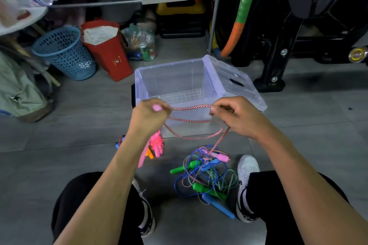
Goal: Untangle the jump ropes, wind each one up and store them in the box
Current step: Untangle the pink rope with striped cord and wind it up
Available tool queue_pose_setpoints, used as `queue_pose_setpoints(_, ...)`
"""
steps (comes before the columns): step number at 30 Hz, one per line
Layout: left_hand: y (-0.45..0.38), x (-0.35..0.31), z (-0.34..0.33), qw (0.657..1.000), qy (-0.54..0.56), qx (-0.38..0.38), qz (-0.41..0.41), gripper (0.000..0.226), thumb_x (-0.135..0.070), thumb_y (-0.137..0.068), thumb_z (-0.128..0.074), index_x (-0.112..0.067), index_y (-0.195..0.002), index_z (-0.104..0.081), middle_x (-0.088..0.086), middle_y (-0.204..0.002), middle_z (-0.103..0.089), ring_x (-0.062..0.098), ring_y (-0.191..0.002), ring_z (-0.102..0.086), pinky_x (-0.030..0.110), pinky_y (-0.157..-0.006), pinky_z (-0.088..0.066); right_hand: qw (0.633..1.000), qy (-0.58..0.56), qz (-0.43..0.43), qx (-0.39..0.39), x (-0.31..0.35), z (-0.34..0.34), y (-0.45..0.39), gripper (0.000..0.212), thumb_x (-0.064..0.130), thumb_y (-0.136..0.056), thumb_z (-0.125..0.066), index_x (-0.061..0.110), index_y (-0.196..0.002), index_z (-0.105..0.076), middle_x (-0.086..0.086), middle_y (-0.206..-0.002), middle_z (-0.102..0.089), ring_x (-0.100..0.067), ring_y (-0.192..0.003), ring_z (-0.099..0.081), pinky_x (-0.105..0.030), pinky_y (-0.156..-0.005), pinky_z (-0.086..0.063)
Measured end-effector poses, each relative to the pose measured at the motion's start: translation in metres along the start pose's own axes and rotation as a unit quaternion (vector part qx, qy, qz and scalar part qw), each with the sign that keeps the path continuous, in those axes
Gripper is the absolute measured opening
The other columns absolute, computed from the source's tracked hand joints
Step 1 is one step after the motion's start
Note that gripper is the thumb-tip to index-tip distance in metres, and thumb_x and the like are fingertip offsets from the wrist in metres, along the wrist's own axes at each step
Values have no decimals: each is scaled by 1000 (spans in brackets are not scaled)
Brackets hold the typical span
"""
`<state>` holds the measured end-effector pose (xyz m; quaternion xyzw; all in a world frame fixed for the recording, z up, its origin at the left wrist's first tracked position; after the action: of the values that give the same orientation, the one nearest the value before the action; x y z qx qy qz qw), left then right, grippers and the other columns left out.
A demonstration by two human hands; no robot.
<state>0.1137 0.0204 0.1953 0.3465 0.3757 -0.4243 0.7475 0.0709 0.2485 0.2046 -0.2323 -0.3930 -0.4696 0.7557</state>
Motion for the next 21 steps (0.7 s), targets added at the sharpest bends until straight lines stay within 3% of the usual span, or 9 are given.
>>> queue_pose_setpoints(2,6,-8,-9,991,-109,28,-74,36,-17,-81,-71,-25,-116,-69,-11,-113,-67,5,-103,-59,13,-88,-39,1000,-4,27,6,8,-2,2,18,22,-96,-58,17,-88,-73,21,-67,-65,1,-58,-51,-20,-61,-40)
queue_pose_setpoints(5,23,-30,-26,974,-76,122,-176,37,-25,-83,-74,-29,-120,-67,-17,-118,-65,-4,-113,-55,11,-98,-36,997,-11,66,36,22,-15,2,17,21,-97,-57,15,-91,-72,16,-67,-64,1,-59,-51,-17,-59,-37)
queue_pose_setpoints(8,32,-38,-33,967,-14,172,-186,9,-24,-87,-71,-15,-88,-74,-6,-85,-74,5,-78,-66,21,-75,-50,996,-24,78,37,28,-22,1,17,20,-97,-57,14,-88,-69,16,-58,-54,-2,-53,-44,-18,-55,-32)
queue_pose_setpoints(10,28,-37,-25,978,72,126,-151,19,-20,-88,-70,-6,-75,-68,3,-70,-70,14,-52,-54,23,-54,-43,997,-44,47,34,23,-22,-1,18,22,-96,-60,11,-85,-67,11,-57,-50,-4,-52,-41,-23,-54,-34)
queue_pose_setpoints(13,14,-24,-2,971,233,14,-52,20,-16,-88,-69,-2,-73,-64,6,-63,-64,21,-44,-42,23,-45,-37,998,-30,-17,54,7,-21,-4,24,27,-94,-61,8,-79,-64,3,-58,-51,-10,-53,-44,-28,-58,-39)
queue_pose_setpoints(15,3,-9,10,966,257,-40,13,16,-12,-86,-68,-4,-72,-65,3,-62,-66,19,-42,-42,22,-44,-37,997,10,-38,62,-3,-16,-4,23,26,-94,-60,12,-77,-67,5,-57,-54,-12,-53,-46,-29,-59,-40)
queue_pose_setpoints(18,-5,5,7,1000,-3,-9,27,8,-12,-82,-67,-12,-86,-73,2,-79,-71,18,-55,-56,19,-55,-42,999,20,2,26,0,-5,-2,20,27,-95,-59,19,-80,-70,8,-55,-52,-8,-53,-46,-28,-57,-39)
queue_pose_setpoints(20,1,-1,-7,985,-164,34,-51,32,-18,-81,-69,-25,-112,-70,-3,-106,-70,13,-92,-64,12,-78,-40,999,7,31,3,6,-3,0,19,29,-95,-59,20,-84,-72,10,-56,-53,-5,-53,-43,-24,-55,-36)
queue_pose_setpoints(21,7,-8,-18,981,-152,79,-89,41,-21,-80,-71,-28,-120,-66,-8,-115,-67,9,-106,-62,8,-86,-36,999,1,42,2,10,-5,1,19,29,-95,-60,20,-86,-73,10,-58,-54,-3,-53,-41,-23,-55,-34)
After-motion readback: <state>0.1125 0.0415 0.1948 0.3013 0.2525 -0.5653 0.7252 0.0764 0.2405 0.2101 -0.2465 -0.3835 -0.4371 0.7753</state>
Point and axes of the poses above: each hand's wrist, its own y-axis away from the middle knuckle, its own z-axis out of the back of the hand, x = y × z, the point moved 7 cm from there along -y, towards the middle knuckle
